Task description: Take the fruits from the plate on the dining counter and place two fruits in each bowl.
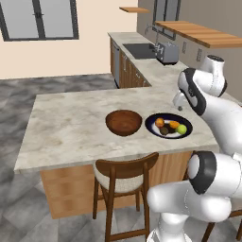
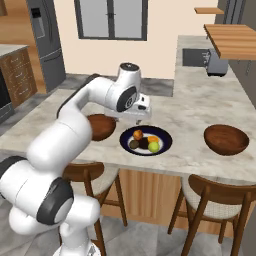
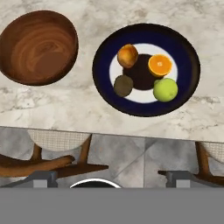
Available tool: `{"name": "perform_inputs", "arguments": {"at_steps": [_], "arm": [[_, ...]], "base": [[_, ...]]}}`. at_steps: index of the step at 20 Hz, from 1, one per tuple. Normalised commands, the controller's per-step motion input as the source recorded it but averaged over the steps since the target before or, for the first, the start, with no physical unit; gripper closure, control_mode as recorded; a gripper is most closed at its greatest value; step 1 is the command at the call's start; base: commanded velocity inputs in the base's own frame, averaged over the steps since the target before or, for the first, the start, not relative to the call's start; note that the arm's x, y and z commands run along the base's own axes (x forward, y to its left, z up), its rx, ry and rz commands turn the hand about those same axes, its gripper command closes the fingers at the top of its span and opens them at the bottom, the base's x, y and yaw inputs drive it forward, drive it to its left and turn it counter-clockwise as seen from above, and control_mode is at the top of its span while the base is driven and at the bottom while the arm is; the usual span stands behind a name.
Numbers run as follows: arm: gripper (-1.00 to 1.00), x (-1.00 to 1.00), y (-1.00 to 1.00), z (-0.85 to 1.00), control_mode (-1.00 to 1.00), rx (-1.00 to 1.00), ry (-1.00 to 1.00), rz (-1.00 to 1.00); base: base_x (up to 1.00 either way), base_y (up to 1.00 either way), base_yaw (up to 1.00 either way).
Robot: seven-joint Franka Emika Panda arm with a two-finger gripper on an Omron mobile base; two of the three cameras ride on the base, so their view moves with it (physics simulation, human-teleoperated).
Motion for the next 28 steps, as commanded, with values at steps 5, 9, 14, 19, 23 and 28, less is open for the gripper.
{"name": "perform_inputs", "arguments": {"at_steps": [5, 9, 14, 19, 23, 28], "arm": [[-1.00, 0.31, -0.49, -0.55, -1.00, -0.03, 0.03, -0.03], [-1.00, 0.14, 0.00, -0.42, -1.00, -0.01, 0.03, -0.07], [-1.00, 0.10, 0.37, -0.28, -1.00, -0.01, 0.00, -0.01], [-1.00, 0.35, 0.40, -0.23, -1.00, -0.02, 0.01, -0.02], [-1.00, 0.63, 0.08, -0.23, -1.00, 0.00, 0.03, -0.04], [-1.00, 0.60, -0.02, -0.35, -1.00, 0.00, 0.00, 0.01]], "base": [[0.00, 0.00, 0.00], [0.00, 0.00, 0.00], [0.00, 0.00, 0.00], [0.00, 0.00, 0.00], [0.00, 0.00, 0.00], [0.00, 0.00, 0.00]]}}
